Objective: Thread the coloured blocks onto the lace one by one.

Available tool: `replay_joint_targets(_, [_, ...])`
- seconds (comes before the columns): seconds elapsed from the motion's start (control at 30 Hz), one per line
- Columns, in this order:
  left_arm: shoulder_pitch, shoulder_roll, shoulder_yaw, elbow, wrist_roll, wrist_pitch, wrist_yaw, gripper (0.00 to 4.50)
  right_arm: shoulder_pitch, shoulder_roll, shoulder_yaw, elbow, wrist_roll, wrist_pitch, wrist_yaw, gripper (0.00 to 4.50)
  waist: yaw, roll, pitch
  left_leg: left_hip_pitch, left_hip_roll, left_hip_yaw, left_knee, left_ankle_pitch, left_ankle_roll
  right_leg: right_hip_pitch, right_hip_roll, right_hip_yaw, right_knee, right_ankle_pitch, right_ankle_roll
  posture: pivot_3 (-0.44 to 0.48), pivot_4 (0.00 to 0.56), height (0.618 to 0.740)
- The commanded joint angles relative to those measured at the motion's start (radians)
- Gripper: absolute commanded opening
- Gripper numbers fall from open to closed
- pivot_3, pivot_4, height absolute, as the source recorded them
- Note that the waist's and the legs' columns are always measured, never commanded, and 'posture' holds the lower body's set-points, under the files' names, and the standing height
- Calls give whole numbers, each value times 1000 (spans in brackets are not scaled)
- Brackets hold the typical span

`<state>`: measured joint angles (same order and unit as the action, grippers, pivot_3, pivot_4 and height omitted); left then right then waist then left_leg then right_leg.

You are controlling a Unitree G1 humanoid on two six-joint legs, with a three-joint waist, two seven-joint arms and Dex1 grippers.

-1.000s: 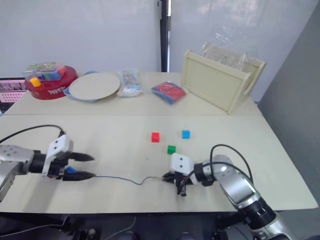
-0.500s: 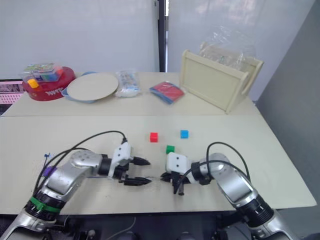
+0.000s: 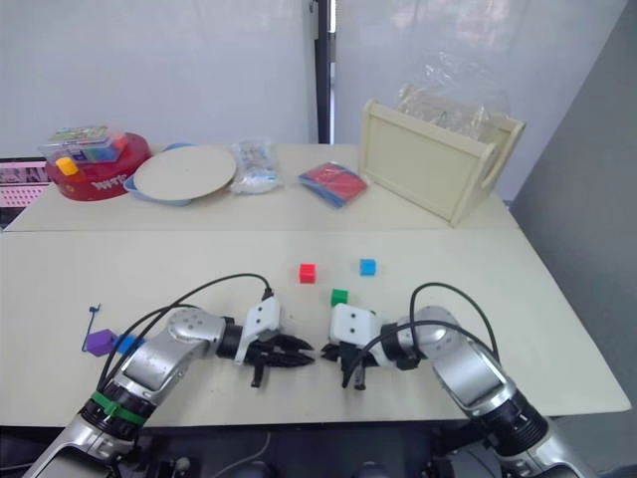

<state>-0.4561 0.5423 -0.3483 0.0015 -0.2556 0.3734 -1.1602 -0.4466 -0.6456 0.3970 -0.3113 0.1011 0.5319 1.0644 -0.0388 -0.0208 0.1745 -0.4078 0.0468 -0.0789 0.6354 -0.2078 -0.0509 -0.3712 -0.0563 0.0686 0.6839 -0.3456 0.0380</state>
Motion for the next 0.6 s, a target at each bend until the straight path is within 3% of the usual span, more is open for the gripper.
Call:
replay_joint_targets(0.03, [-3,-8,31,-20,-10,-4,11,44,6,-16,-7,-38,8,-1,6,0,0,0,0,0,0,0,0,0,0,0,0,0,0,0,0,0,150,740])
replay_joint_targets(0.3, [2,-13,48,-25,-14,4,28,44,12,-35,3,-33,-2,-1,10,0,0,0,0,0,0,0,0,0,0,0,0,0,0,0,0,0,150,740])
replay_joint_targets(0.6, [13,-13,56,-39,-18,12,41,2965,13,-40,4,-36,1,4,7,0,0,0,0,0,0,0,1,0,0,0,0,0,0,0,0,0,150,740])
